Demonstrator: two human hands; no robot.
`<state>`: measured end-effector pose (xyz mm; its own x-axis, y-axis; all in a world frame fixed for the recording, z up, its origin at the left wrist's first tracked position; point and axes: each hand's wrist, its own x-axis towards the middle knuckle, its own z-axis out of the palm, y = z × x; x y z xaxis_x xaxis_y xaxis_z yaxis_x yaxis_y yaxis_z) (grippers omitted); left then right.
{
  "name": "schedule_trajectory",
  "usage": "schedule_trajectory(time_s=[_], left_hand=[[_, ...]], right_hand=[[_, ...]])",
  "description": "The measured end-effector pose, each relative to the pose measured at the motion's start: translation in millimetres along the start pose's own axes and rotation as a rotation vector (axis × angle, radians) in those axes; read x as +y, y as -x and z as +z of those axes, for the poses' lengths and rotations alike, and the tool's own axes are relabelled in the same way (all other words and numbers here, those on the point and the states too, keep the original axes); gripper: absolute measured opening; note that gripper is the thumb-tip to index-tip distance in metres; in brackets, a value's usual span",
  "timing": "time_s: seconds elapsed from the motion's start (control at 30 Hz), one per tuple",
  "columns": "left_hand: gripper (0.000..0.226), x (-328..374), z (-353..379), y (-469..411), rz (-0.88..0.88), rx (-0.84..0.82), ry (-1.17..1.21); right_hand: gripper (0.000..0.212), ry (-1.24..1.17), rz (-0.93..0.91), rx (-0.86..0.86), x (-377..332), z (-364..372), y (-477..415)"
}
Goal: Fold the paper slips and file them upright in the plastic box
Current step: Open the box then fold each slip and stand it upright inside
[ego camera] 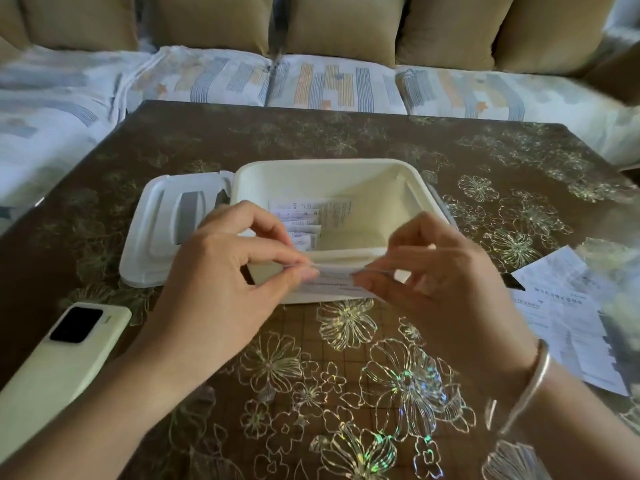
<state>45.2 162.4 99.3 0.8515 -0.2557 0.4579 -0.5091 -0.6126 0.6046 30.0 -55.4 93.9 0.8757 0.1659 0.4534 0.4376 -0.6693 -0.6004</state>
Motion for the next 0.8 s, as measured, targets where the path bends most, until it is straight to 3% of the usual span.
schedule_trajectory(time_s=[0.17,0.27,0.4,0.53,0.7,0.8], left_hand=[[0.021,-10.4,-14.8,-55.1,0.049,-0.015,-0.104],[0.018,-22.4,-12.3,-78.4,0.041,-0.063,-0.081],[0.026,-55.9,-6.4,-98.5,-0.077,-0.075,0.002],[0.017,-83.2,14.0,-107.8,-0.147,-0.001,-0.246],[0.021,-81.7,25.3,-107.4,-0.129,0.018,-0.287],[0.024,-83.4,25.4,-105.9,-0.117,0.030,-0.314]], right_hand=[[0.018,0.173,-0.148,-0.217,-5.7,-7.9,-80.6],[0.018,0.240,-0.119,-0.411,-8.8,0.1,-114.6],[0.012,0.239,-0.011,-0.507,6.8,9.3,-143.0],[0.013,0.123,0.210,-0.902,31.8,31.8,-150.7],[0.019,0.033,0.191,-1.189,30.1,63.6,-146.7],[0.016,0.105,0.149,-1.199,24.7,70.0,-148.2]])
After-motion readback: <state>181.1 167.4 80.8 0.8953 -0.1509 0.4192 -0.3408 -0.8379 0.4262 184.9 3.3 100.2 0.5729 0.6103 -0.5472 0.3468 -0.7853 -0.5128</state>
